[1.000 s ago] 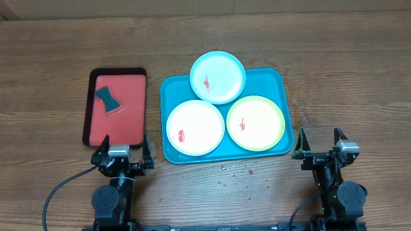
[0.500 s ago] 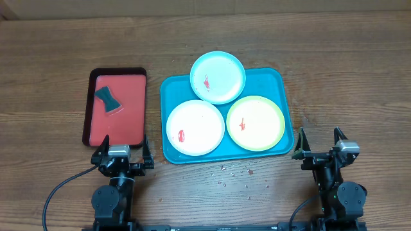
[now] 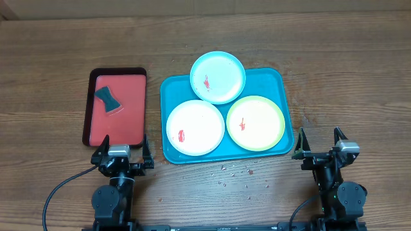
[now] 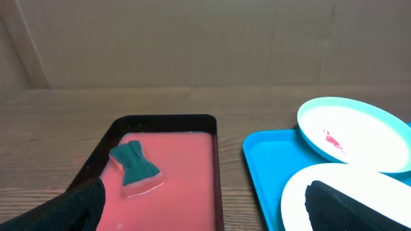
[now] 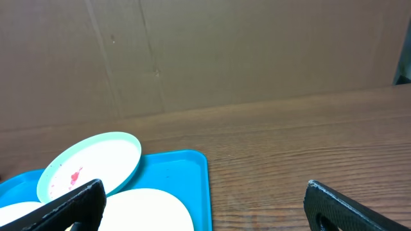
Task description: Clean dirty plates on tray and stack at the side
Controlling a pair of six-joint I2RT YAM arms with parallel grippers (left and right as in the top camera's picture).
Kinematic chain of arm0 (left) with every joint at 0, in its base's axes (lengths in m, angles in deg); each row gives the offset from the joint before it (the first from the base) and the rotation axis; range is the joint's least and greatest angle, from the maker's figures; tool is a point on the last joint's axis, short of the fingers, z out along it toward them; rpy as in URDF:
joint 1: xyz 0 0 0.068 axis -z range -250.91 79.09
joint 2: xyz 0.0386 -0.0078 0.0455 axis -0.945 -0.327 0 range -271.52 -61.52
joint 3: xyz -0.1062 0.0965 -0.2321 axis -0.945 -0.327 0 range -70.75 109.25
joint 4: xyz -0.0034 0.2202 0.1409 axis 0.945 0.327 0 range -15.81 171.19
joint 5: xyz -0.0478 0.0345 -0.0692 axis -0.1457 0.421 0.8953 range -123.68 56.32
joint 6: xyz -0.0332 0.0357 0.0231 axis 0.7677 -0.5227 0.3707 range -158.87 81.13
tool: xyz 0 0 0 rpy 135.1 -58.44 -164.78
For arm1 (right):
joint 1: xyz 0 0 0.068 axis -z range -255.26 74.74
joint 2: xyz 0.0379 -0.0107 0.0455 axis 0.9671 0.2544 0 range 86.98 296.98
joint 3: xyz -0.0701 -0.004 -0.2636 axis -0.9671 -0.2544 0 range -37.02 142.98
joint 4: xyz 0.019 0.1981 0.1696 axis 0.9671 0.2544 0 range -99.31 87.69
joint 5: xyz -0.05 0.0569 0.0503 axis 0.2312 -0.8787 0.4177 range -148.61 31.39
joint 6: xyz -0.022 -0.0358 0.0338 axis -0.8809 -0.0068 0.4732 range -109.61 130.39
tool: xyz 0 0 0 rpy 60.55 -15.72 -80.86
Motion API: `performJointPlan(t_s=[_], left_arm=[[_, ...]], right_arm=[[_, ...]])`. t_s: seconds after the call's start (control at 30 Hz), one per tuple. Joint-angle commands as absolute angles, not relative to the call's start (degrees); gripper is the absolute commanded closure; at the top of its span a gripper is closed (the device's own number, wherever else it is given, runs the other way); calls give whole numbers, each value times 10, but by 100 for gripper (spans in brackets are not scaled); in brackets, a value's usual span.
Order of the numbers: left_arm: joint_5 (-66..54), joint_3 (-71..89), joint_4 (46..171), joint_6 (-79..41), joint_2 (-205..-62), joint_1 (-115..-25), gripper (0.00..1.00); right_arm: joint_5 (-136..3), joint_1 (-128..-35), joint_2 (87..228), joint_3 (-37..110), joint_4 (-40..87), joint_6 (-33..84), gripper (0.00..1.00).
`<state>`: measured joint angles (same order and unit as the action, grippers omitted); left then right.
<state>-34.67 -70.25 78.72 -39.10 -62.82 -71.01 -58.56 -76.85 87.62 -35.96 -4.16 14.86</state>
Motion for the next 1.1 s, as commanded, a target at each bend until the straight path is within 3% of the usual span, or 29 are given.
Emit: performJointPlan(t_s=[0.0, 0.17, 0.37, 0.77, 0.9, 1.07], left_arm=[[-339, -705, 786, -400, -630, -711, 0], [-332, -705, 771, -398, -630, -711, 0], [-211, -705, 753, -373, -630, -711, 0], [-154, -704, 483, -377, -630, -711, 0], [-151, -675, 493, -417, -630, -711, 0], [-158, -566, 592, -481, -660, -711, 0]], right_arm=[[-583, -772, 874, -365, -45, 151, 0], [-583, -772, 874, -365, -45, 151, 0], [-583, -772, 874, -365, -45, 151, 0], [-583, -772, 874, -365, -45, 151, 0], [-583, -772, 874, -365, -45, 151, 0], [-583, -772, 874, -366, -45, 151, 0]])
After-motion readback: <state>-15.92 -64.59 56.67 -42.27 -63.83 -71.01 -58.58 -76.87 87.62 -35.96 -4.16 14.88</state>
